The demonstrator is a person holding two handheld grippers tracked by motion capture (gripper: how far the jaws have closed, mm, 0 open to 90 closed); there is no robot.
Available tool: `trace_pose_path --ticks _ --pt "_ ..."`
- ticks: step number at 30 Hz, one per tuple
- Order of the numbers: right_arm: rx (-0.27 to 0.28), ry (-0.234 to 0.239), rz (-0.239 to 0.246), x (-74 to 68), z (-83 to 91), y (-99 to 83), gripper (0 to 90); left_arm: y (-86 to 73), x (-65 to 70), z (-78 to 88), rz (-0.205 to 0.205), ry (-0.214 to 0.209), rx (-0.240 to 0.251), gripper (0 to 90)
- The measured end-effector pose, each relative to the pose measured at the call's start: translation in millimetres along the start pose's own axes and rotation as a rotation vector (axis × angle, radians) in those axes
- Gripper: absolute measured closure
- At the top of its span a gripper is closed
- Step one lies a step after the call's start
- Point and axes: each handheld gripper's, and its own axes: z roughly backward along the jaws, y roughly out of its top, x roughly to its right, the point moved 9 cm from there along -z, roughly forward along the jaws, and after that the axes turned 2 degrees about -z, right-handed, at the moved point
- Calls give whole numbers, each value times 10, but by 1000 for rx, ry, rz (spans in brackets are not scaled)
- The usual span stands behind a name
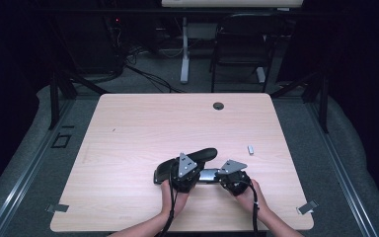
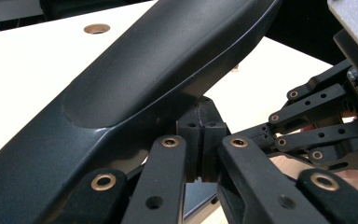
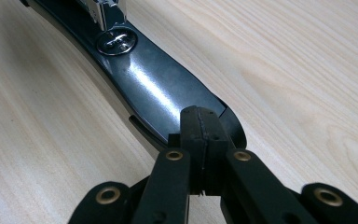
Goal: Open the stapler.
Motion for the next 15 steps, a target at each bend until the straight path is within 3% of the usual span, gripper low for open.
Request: trace_pose_path --ticks 15 --pt "-7 8 4 -3 4 -2 900 84 -60 104 16 -1 21 900"
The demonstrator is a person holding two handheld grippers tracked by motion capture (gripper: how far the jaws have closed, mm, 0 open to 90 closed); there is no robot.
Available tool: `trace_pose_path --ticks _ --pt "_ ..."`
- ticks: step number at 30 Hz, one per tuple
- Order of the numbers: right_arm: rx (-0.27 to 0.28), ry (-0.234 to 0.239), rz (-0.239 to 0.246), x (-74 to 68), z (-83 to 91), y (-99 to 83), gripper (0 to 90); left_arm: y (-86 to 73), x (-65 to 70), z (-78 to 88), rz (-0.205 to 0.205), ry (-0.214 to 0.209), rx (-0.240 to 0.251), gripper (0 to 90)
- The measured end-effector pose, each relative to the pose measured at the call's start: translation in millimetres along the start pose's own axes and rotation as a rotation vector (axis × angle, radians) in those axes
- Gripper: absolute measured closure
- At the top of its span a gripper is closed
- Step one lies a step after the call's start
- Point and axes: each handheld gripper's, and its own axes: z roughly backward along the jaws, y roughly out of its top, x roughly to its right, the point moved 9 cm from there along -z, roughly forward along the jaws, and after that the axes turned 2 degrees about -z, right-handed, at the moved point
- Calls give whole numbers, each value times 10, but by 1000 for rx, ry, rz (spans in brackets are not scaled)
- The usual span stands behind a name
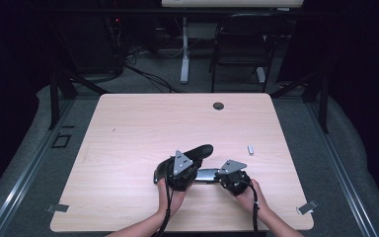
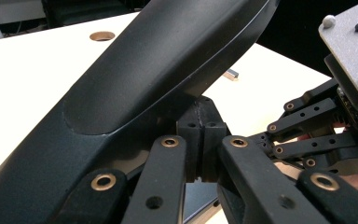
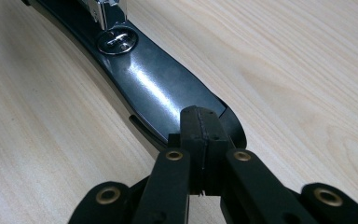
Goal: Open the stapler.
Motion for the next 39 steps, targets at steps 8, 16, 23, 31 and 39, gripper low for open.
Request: trace_pose_path --ticks 8,16,23,31,39 --pt "1 1 1 0 0 0 900 45 -24 48 9 5 18 900" --pt "-2 0 -1 -1 2 -1 900 92 -49 100 7 2 29 900" --pt "3 0 -1 -3 -2 2 900 119 -79 138 10 7 37 900" --pt "8 -1 -4 -6 -6 5 900 156 -124 213 22 6 49 900" --pt "-1 -4 5 -7 -1 3 900 179 -164 269 30 18 62 900"
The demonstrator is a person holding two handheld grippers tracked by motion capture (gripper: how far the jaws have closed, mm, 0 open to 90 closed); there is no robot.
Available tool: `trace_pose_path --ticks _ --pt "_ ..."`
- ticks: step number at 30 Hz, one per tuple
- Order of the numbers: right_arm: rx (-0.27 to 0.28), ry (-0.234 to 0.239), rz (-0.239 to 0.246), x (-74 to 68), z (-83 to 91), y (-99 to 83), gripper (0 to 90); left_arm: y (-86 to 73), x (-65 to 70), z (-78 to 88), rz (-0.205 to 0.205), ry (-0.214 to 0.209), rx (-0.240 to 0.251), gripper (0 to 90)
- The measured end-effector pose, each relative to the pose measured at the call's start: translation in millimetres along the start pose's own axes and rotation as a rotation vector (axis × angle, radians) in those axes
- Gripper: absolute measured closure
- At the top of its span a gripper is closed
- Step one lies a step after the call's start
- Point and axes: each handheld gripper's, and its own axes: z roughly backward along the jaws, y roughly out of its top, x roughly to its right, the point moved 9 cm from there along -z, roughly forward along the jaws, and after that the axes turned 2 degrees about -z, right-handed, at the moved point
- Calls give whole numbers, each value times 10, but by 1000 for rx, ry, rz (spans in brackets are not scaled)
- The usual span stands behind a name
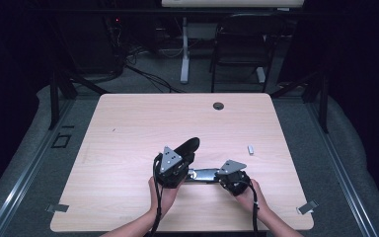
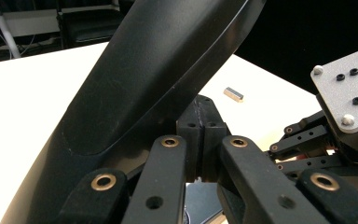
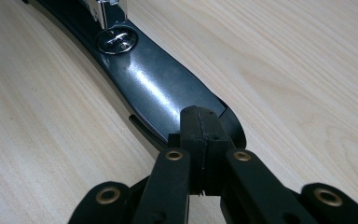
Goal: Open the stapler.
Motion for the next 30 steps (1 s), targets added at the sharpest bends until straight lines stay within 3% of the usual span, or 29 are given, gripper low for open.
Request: trace_pose_path --ticks 15,30 --pt "0 -7 2 4 -1 0 900 63 -106 131 29 20 29 900" --pt "-1 -7 1 5 -1 -1 900 82 -166 211 24 26 40 900"
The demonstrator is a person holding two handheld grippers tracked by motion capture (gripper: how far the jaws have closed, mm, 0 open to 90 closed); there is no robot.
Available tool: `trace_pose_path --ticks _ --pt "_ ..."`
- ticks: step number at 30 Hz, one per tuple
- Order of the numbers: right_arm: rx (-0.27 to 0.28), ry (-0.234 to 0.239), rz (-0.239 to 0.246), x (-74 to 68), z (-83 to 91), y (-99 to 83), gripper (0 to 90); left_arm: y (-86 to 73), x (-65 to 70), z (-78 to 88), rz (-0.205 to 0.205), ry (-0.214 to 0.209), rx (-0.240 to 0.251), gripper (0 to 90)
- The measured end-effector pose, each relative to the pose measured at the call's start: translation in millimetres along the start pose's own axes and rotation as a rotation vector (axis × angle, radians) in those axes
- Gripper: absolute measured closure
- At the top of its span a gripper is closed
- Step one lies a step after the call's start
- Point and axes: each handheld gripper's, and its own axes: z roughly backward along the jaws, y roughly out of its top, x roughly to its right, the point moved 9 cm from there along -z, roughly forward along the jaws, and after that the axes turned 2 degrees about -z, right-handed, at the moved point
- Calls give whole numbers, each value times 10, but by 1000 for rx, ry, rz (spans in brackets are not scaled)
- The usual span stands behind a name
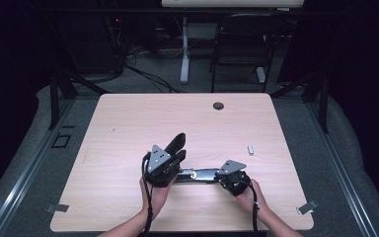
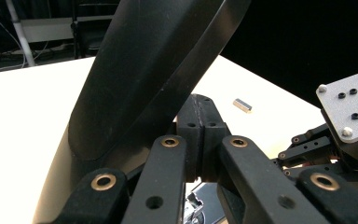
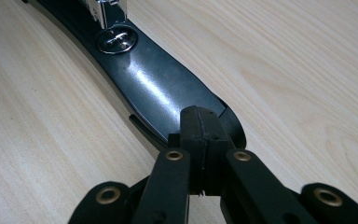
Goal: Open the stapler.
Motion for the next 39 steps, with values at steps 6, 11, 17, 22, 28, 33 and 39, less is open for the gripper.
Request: trace_pose_path --ticks 6,11,17,22,28,33,39 --pt "0 0 0 -1 -1 1 900 6 -17 29 1 7 7 900" --pt "0 0 1 -2 -2 2 900 3 -24 63 -10 10 5 900" --pt "0 -1 1 -2 -1 2 900 7 -30 68 -15 23 7 900" --pt "0 -1 -2 -1 0 1 900 14 -50 83 -14 34 8 900" --pt "0 2 1 -3 -1 1 900 21 -83 118 -16 45 12 900" --pt "-3 0 6 -1 2 -1 900 31 -141 172 -13 60 18 900" --pt "-4 -1 5 -2 1 -1 900 34 -160 189 -13 63 17 900"
